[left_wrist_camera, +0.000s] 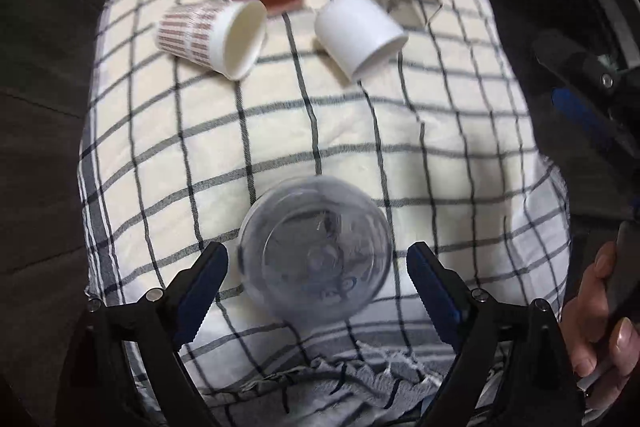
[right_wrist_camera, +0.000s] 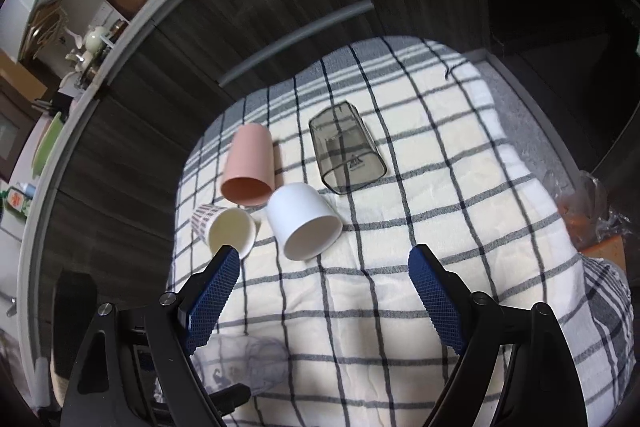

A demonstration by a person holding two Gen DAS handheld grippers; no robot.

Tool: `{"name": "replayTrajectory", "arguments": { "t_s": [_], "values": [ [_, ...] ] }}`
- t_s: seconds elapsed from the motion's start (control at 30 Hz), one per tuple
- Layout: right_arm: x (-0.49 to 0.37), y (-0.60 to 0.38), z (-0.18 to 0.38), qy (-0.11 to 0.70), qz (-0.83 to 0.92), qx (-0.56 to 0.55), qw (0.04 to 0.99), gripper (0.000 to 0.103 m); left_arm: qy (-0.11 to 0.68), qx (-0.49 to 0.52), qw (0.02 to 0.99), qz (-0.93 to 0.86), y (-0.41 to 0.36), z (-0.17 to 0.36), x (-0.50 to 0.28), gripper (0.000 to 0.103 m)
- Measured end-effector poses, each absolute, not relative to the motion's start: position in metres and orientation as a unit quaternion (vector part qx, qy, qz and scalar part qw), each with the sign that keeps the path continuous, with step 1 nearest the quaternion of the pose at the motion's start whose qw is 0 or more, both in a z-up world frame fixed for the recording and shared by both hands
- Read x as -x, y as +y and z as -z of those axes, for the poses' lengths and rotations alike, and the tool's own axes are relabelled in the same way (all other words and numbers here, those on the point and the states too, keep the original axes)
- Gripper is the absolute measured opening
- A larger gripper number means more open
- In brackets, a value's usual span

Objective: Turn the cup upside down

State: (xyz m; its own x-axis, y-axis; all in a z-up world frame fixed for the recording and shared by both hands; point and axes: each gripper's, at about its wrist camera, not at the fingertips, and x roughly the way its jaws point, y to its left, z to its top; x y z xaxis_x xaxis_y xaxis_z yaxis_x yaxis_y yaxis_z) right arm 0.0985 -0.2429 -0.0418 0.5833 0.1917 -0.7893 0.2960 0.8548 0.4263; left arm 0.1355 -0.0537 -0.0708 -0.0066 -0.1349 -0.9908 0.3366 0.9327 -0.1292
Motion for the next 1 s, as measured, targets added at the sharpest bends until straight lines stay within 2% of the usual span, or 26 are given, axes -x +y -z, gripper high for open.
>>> {"name": "replayTrajectory", "arguments": {
  "t_s": [0.23, 0.53, 0.73, 0.9, 1.0],
  "values": [
    [-0.063, -0.226, 0.017, 0.415, 0.034, -0.213, 0.884, 0.086, 0.562, -0.031, 0.817, 0.126, -0.023, 0.045, -0.095, 0.092],
    [-0.019, -0.199, 0.007, 0.367, 0.051, -0.129, 0.920, 0.087, 0.436, -0.002, 0.896, 0.085, 0.001, 0.038, -0.049, 0.093],
    [0.007, -0.186, 0.003, 0.331, 0.067, -0.081, 0.938, 0.087, 0.376, 0.016, 0.925, 0.047, 0.015, 0.038, -0.023, 0.096],
    [0.023, -0.174, 0.002, 0.317, 0.064, -0.047, 0.945, 0.091, 0.341, 0.005, 0.939, 0.035, 0.018, 0.034, 0.000, 0.096],
    [0.031, -0.167, 0.003, 0.318, 0.058, -0.035, 0.946, 0.091, 0.321, 0.013, 0.947, 0.026, 0.023, 0.028, 0.015, 0.101]
  ]
}}
